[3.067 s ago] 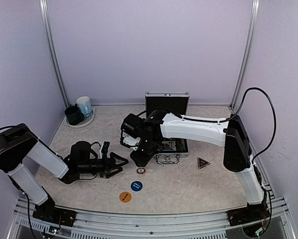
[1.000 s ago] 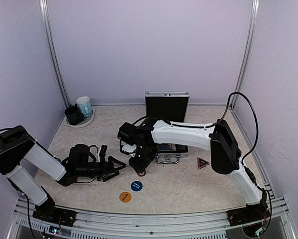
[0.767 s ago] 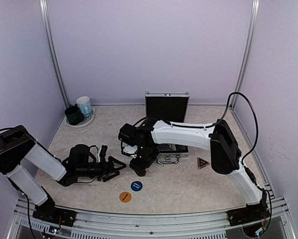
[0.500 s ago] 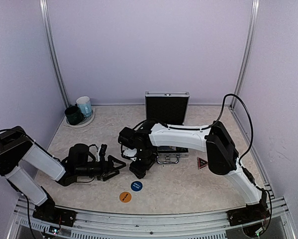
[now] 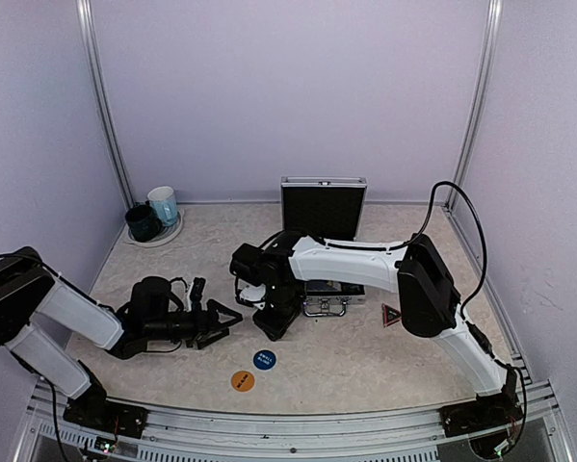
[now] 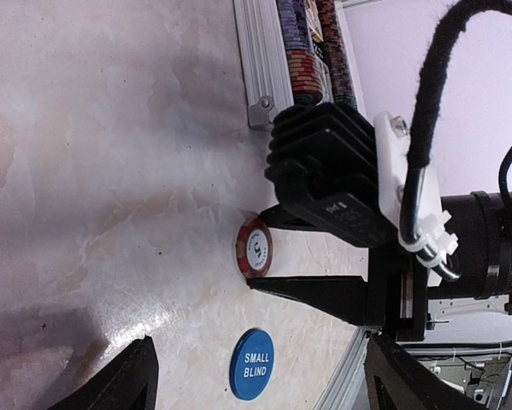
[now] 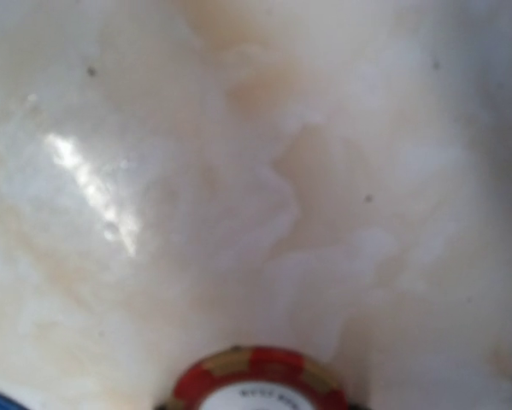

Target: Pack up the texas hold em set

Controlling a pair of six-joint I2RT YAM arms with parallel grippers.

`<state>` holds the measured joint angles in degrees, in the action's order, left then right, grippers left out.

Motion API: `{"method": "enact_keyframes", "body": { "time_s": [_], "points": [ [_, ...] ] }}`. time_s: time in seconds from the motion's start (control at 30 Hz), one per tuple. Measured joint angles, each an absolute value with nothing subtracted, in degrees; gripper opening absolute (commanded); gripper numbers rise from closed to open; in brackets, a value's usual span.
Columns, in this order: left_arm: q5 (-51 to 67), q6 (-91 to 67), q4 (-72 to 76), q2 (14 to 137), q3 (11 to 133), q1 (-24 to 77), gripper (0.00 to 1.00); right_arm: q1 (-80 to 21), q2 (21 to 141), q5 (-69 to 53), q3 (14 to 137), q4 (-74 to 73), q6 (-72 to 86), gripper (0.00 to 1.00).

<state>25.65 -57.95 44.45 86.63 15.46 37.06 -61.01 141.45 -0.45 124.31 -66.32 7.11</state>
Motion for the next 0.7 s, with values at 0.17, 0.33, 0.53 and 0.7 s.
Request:
{"method": "enact_keyframes", "body": {
  "time_s": [0.17,0.33,0.53,0.7],
  "points": [
    [25.4,-57.3,43.7,85.6,15.4,37.1,0.83,-60.9,141.6,-0.8,124.7,-66.6,6.9,0.37],
    [25.2,-56.7,42.7,85.5,15.4,36.9,0.83,-60.9,141.4,-0.8,124.5,-66.4,6.9,0.37],
    [26.2,-56.7,43.6,88.6,15.5,36.9,0.83,-60.9,139.4,-0.8,121.6,-63.5,6.9,0.37],
    [27.3,-57.1,45.6,90.9,16.4,36.8,0.83,-61.0,138.9,-0.4,120.3,-61.2,6.9,0.39]
  ]
}}
